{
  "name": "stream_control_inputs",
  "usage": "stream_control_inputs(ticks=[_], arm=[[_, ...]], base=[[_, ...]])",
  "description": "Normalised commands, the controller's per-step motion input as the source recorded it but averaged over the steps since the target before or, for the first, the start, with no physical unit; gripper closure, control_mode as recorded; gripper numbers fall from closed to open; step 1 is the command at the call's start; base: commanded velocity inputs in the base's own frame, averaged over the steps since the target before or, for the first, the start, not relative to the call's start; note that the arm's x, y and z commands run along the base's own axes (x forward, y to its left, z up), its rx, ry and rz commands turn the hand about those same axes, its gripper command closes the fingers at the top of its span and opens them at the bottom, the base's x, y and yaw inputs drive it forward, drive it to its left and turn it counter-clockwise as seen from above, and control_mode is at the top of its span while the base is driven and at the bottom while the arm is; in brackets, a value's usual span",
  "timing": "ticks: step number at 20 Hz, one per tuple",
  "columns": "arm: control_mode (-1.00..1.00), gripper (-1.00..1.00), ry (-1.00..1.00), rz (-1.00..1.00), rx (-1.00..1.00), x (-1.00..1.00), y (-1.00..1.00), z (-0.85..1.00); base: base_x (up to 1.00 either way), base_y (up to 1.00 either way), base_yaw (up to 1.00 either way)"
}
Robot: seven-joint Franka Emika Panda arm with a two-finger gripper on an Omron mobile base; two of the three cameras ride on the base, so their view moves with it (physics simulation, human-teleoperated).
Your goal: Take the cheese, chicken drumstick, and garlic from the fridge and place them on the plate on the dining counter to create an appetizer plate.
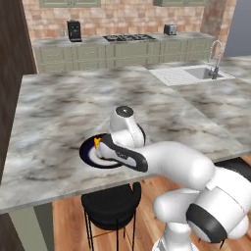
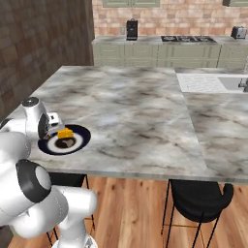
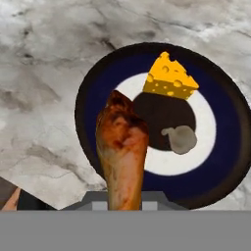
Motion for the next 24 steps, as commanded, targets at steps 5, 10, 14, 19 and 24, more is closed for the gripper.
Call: stream_control_inputs(ticks=[5, 10, 14, 19, 24], arm=[[-1.0, 1.0, 0.08, -0.03, -0.03, 0.52, 0.2, -0.46], [-1.0, 1.0, 0.11, 0.0, -0.03, 0.63, 0.13, -0.53], [-1.0, 1.0, 0.1, 0.0, -0.03, 0.59, 0.13, -0.46], [-1.0, 1.0, 0.11, 0.0, -0.07, 0.5, 0.22, -0.51], [-1.0, -1.0, 0.06, -0.05, -0.04, 0.19, 0.1, -0.23]], base=[[0.0, 0.0, 0.0], [0.0, 0.0, 0.0], [0.0, 0.0, 0.0], [0.0, 0.0, 0.0], [0.0, 0.0, 0.0]])
